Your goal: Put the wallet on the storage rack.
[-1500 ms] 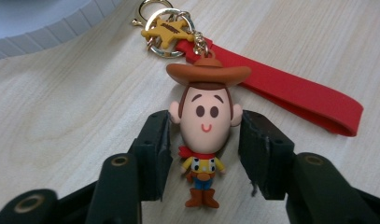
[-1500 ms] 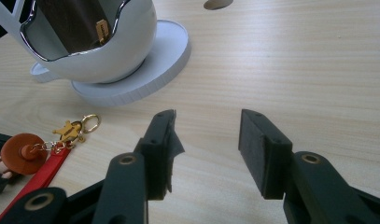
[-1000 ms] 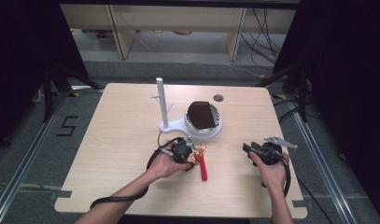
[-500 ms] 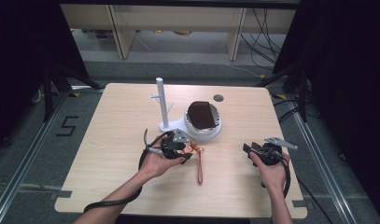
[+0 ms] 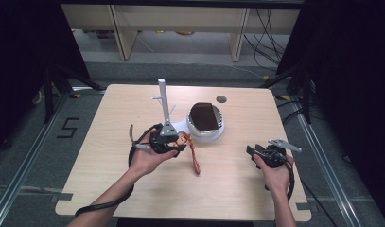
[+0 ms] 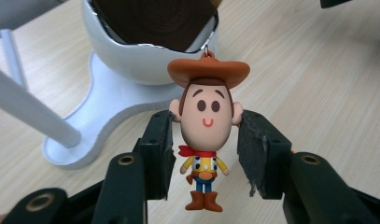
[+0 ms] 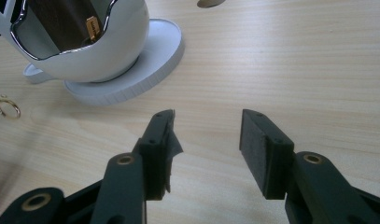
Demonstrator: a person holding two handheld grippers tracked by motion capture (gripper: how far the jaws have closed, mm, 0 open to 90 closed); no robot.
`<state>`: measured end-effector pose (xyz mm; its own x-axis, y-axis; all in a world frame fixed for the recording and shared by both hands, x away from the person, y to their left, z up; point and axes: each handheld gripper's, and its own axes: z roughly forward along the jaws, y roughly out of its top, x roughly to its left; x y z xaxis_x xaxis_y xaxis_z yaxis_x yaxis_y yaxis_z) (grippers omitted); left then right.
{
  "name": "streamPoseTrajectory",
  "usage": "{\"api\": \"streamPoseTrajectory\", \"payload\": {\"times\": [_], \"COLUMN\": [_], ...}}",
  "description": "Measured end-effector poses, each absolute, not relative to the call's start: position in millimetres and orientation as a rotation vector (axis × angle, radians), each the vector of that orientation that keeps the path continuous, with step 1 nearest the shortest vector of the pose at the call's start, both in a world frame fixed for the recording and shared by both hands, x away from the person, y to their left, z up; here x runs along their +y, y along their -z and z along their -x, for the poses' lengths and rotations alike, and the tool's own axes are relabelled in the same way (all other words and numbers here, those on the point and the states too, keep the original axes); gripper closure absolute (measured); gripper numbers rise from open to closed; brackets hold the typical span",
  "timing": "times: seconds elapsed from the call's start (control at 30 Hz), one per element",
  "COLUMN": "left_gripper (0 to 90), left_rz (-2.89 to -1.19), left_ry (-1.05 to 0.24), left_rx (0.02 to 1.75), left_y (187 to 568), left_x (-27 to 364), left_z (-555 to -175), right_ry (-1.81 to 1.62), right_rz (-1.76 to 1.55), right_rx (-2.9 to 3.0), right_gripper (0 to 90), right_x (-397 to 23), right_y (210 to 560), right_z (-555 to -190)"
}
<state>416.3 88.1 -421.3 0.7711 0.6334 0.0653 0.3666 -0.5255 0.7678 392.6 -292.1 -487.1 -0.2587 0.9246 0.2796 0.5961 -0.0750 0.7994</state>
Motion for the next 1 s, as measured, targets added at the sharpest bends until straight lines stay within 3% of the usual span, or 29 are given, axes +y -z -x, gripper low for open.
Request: {"api": "streamPoseTrajectory", "payload": {"times": [1.0], "left_gripper": [55.7], "left_rz": [-2.077], "left_ry": [-0.544], "left_rx": [0.843], "left_y": [396.9], "left_x": [138.8], "left_z": [-422.4], "right_ry": [-1.263], "right_rz": [-1.601], "right_rx": [1.861], "right_gripper": [55.6], "right_x": [-298.8], "right_y": [498.2], "right_z": [-395.2]}}
